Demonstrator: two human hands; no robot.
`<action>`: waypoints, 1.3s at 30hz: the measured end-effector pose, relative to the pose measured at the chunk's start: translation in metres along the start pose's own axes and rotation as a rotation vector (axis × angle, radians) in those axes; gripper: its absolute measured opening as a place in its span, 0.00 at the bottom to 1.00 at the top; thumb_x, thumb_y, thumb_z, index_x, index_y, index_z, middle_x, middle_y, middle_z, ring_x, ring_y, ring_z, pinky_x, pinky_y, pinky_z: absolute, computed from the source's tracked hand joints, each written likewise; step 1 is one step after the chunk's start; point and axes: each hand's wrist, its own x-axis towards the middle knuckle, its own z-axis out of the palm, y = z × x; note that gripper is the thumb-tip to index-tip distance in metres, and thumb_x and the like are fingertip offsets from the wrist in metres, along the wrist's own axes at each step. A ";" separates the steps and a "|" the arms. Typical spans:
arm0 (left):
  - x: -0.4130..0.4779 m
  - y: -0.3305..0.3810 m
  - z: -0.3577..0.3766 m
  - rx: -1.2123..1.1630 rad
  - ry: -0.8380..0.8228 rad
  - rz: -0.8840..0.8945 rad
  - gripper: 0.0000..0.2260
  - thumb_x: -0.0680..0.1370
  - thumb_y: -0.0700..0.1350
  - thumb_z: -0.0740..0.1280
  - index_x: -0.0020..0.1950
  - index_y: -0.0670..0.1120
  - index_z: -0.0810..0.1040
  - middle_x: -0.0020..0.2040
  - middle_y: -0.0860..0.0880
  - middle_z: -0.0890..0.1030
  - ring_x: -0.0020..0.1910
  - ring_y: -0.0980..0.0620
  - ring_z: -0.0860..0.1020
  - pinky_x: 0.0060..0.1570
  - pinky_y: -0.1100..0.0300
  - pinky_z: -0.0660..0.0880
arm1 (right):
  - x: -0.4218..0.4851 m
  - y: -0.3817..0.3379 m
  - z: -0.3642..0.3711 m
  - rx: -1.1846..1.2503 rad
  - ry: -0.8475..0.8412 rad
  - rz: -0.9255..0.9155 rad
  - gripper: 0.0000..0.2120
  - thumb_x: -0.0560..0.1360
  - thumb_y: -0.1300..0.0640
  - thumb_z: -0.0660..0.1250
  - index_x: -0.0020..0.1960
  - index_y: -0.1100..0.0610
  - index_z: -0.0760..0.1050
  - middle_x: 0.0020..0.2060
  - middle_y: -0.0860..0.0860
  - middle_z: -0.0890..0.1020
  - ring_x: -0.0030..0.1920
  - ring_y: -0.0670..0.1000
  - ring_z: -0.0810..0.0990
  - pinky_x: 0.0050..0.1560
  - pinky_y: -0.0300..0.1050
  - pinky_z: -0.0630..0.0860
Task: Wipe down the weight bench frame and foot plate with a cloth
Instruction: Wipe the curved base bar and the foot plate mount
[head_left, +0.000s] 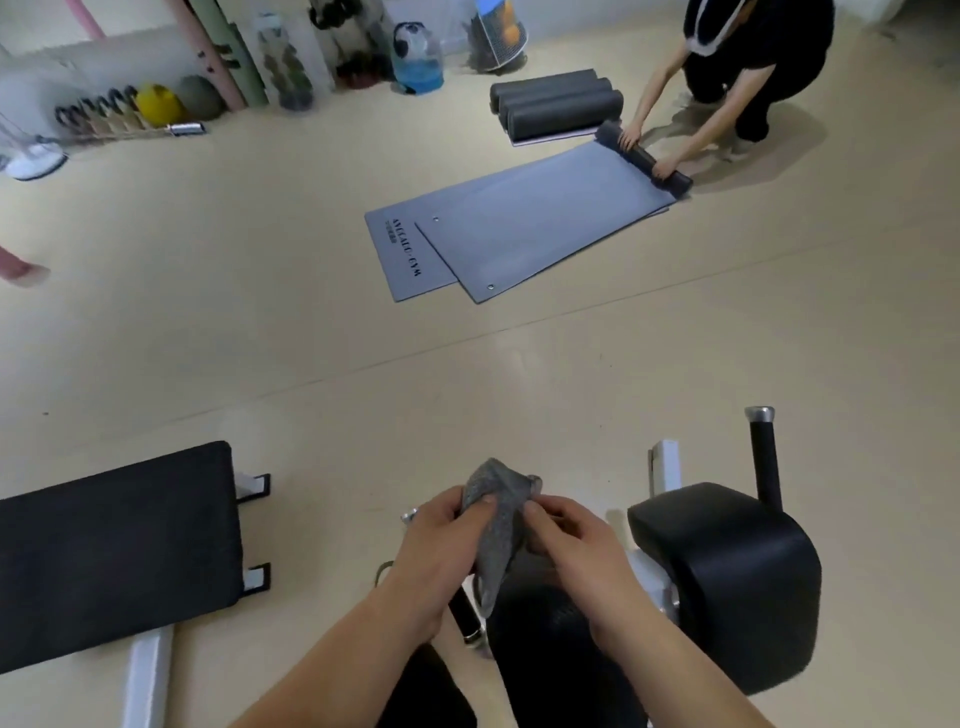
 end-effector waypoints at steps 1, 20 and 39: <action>0.011 0.010 -0.004 0.036 -0.044 0.001 0.08 0.82 0.47 0.67 0.49 0.51 0.86 0.47 0.47 0.88 0.49 0.48 0.86 0.58 0.43 0.82 | 0.008 -0.005 0.004 0.023 0.023 0.005 0.08 0.79 0.49 0.72 0.56 0.47 0.83 0.49 0.46 0.87 0.52 0.47 0.86 0.59 0.52 0.82; 0.161 0.108 0.016 1.008 -0.860 0.490 0.16 0.70 0.63 0.71 0.37 0.51 0.77 0.32 0.54 0.78 0.34 0.55 0.75 0.39 0.55 0.73 | 0.039 -0.021 0.052 0.226 0.993 0.010 0.08 0.81 0.56 0.68 0.47 0.46 0.84 0.43 0.36 0.85 0.47 0.36 0.82 0.47 0.30 0.74; 0.362 0.178 0.122 1.318 -1.400 0.289 0.06 0.78 0.52 0.71 0.43 0.52 0.82 0.45 0.51 0.84 0.43 0.53 0.81 0.36 0.61 0.78 | 0.237 -0.061 0.088 0.851 1.454 0.243 0.06 0.83 0.47 0.63 0.53 0.48 0.76 0.47 0.54 0.84 0.46 0.51 0.84 0.42 0.50 0.84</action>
